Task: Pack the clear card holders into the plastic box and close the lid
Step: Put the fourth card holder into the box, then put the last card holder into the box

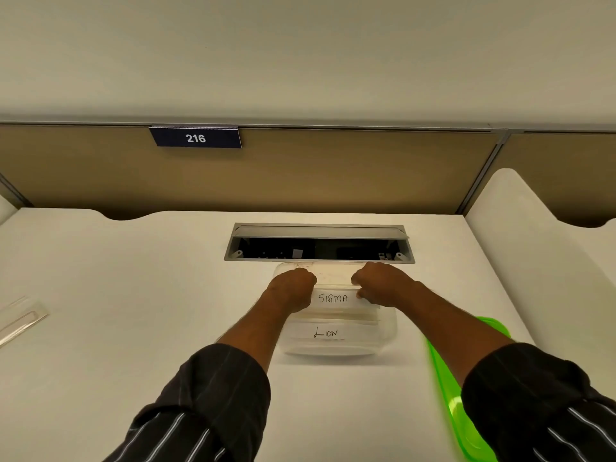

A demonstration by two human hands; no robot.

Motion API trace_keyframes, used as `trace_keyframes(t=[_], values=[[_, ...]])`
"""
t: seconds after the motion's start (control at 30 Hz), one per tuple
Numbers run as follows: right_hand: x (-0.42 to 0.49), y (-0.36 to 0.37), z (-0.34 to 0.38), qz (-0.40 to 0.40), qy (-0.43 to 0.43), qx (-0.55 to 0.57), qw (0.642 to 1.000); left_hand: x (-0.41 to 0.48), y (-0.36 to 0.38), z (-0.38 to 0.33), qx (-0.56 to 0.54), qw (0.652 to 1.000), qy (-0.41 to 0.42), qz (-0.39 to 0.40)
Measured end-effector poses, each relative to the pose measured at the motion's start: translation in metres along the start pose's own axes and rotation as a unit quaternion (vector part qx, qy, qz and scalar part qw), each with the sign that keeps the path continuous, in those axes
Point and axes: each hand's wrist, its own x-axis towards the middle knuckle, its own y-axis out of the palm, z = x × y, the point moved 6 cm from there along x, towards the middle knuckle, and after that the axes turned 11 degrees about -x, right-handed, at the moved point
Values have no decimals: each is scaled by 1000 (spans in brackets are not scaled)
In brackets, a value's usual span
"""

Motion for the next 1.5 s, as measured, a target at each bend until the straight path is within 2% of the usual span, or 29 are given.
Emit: trace_keyframes(t=[0.3,0.53,0.67,0.87,1.07,1.33,1.5], values=[[6,11,10,-3,-12,-80,997,5,12,5,9,1000,-4,7],[7,10,15,-6,-3,-105,994,0,10,5,-37,999,-3,-16],[10,-7,29,-53,20,-86,995,-11,2,5,-90,993,14,-73],[19,-60,81,-189,-12,-80,979,-49,-32,27,-140,966,29,-217],[24,-103,150,-247,-51,-15,968,-119,-54,95,-113,953,-30,-280],[57,-140,278,-259,-116,-13,959,-219,-75,211,-102,931,-132,-325],[77,-161,367,-259,-162,-2,952,-277,-79,282,-92,923,-182,-327]])
